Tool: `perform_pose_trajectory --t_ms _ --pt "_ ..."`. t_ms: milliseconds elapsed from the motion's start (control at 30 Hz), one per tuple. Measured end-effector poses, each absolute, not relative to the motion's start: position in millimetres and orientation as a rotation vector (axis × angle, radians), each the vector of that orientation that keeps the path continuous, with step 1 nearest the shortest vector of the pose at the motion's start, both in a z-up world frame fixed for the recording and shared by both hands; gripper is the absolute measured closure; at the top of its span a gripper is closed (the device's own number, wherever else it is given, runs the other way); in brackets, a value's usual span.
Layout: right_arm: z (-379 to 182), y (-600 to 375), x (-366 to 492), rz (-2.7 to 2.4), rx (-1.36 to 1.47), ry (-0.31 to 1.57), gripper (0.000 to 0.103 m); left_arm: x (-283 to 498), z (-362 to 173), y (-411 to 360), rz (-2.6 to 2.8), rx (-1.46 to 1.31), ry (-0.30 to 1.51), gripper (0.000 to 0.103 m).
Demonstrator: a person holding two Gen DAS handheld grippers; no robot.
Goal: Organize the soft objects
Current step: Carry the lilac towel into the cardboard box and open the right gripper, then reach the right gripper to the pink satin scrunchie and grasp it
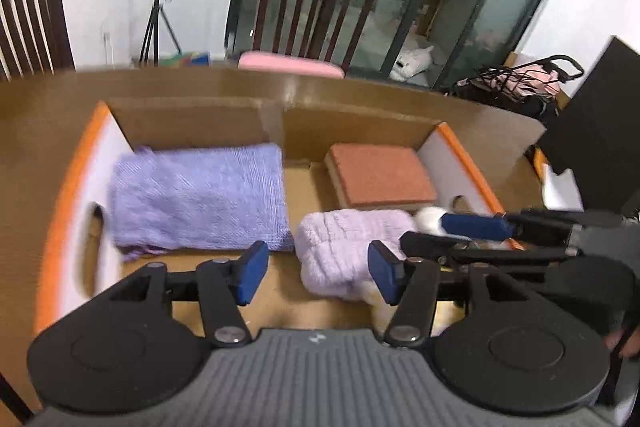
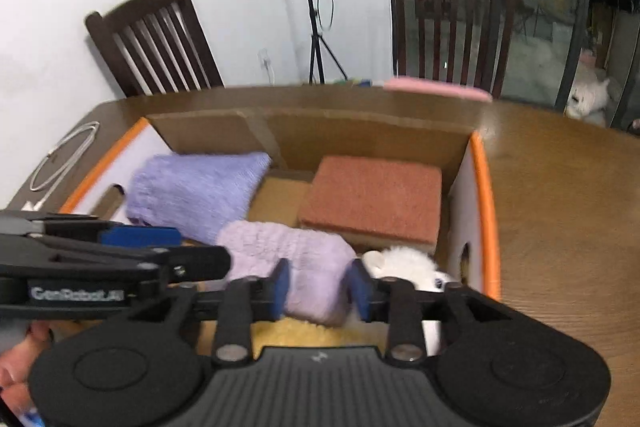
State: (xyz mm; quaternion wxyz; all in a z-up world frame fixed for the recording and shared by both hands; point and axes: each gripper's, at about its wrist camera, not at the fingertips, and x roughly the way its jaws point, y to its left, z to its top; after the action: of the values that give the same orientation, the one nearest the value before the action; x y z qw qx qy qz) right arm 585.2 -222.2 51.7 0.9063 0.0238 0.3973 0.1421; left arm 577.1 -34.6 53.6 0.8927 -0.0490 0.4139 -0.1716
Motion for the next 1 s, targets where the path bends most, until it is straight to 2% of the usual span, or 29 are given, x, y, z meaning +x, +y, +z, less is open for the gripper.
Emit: perform_pose_trajectory --t_ms 133,233,400,533,733,1000 --pt "105 -231 547 0.29 0.021 0.73 0.056 529 107 -17 -0.342 -0.05 0.762 0.037" --pt "144 -243 507 0.28 0.01 0.662 0.05 485 143 0 -0.325 -0.024 0.702 0.029" --pt "191 -263 433 0.265 -0.009 0.573 0.046 412 184 11 -0.304 -0.007 0.626 0.028" --pt "212 -271 372 0.272 -0.007 0.511 0.046 353 204 14 -0.306 0.004 0.565 0.023" --pt "206 -274 273 0.329 0.037 0.419 0.035 257 187 23 -0.336 0.011 0.465 0.02" --pt "133 -242 181 0.403 0.001 0.384 0.026 157 97 39 -0.32 -0.023 0.396 0.014"
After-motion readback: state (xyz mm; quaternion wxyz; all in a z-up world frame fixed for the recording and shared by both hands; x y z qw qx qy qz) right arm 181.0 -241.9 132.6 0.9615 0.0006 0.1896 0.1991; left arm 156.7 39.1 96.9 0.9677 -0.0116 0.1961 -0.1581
